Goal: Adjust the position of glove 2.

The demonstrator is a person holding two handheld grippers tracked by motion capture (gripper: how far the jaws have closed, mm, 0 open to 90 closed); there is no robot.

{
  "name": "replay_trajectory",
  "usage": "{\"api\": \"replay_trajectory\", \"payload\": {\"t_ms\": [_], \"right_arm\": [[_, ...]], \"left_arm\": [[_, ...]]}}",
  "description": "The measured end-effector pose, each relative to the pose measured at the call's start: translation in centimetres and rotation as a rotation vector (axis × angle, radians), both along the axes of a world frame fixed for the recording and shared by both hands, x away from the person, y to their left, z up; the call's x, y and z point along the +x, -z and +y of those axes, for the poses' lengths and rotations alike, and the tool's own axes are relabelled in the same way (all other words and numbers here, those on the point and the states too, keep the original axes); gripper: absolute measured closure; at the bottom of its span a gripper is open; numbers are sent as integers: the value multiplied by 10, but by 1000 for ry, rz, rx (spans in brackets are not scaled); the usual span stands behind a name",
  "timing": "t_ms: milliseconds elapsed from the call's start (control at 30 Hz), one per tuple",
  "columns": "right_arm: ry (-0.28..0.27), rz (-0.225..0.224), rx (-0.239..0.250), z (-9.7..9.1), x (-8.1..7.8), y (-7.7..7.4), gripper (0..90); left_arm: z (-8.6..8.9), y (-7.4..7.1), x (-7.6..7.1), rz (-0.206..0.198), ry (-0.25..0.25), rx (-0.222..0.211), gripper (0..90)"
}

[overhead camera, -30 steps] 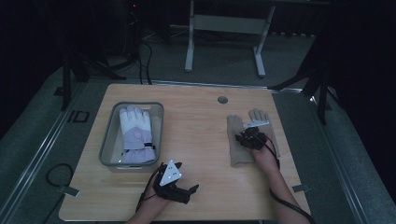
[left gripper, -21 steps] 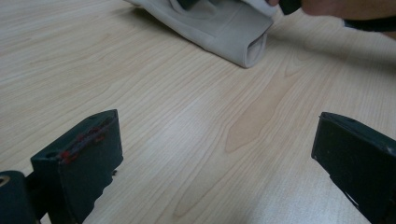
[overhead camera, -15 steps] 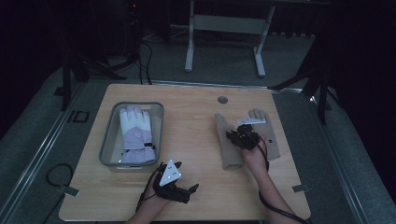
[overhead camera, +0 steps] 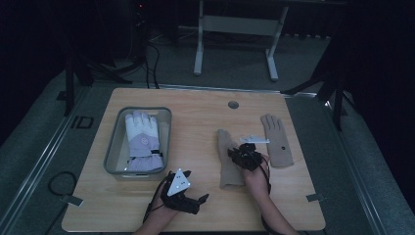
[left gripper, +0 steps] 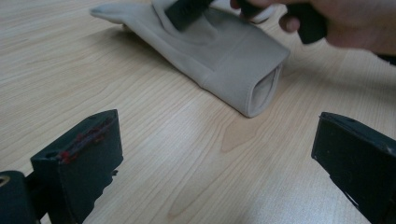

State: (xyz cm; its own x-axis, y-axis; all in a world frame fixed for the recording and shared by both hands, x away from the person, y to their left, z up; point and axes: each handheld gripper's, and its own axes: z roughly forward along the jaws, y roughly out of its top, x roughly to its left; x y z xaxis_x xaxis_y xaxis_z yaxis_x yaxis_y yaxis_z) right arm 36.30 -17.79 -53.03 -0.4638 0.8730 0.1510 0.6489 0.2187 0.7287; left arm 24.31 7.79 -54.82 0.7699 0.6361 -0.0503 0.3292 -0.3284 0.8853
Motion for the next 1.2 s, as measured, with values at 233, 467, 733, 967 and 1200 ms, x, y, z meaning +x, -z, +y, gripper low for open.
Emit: {"api": "replay_trajectory", "payload": {"t_ms": [233,467,733,967,1200], "right_arm": [[-55,15,-56,-1,0,18,629],[-96,-34,-103,6,-7,19,527],[-66,-83,-76,-22,-5,-5,509],[2,-129,-83,-72,12,-23,509],[103,-132,-98,-116,33,-29,507]], "left_arm": [[0,1,0,-1,4,5,19],[1,1,0,0,6,0,19],[3,2,1,2,7,-12,20],[3,3,1,0,15,-26,19],[2,3,0,-4,18,-29,19]]}}
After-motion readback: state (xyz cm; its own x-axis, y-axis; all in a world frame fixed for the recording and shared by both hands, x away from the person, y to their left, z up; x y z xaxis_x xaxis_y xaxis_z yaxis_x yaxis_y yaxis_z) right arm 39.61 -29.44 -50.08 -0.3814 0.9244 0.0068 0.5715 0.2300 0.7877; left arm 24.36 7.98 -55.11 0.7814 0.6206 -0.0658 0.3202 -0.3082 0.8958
